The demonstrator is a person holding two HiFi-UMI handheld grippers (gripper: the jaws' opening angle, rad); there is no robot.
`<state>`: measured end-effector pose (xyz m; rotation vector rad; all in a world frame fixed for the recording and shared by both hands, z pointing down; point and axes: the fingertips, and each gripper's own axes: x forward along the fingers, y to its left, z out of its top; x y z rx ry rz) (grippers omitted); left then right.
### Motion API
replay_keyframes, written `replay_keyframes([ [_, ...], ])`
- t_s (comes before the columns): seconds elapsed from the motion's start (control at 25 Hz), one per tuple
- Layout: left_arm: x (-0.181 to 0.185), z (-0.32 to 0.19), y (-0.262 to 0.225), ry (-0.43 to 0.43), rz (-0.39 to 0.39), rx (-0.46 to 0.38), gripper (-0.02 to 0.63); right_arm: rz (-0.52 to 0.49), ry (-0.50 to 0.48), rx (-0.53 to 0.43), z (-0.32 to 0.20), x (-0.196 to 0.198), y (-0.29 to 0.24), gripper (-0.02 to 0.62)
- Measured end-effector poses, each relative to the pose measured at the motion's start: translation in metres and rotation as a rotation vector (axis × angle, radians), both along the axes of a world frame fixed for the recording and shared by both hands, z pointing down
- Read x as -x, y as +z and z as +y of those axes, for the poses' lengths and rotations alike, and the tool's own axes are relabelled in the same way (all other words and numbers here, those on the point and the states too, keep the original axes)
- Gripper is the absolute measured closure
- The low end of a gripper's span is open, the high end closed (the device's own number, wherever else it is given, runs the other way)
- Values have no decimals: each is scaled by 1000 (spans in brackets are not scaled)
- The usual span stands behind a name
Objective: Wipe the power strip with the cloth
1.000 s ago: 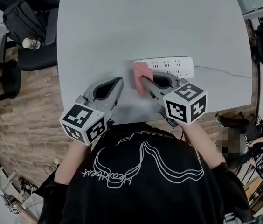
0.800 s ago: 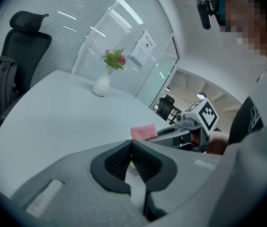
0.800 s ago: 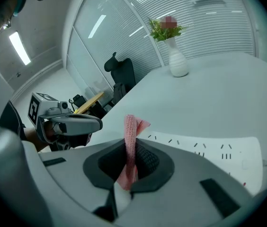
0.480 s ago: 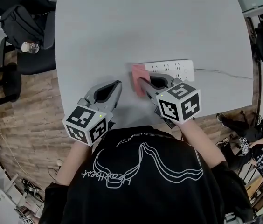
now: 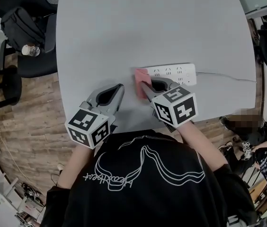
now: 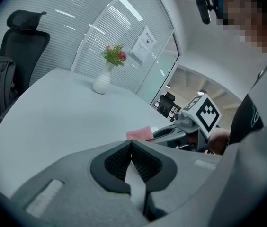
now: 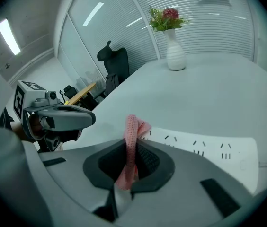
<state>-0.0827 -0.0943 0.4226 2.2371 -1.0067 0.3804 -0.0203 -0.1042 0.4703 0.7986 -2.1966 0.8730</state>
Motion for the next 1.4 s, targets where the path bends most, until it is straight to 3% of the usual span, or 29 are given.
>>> replay_keyframes([
  [0.6, 1, -4, 4, -11, 5, 12, 594, -4, 24, 7, -7, -6, 3, 557],
  [1.4, -27, -4, 9, 20, 23, 28, 594, 11, 132, 4, -11, -66, 5, 557],
])
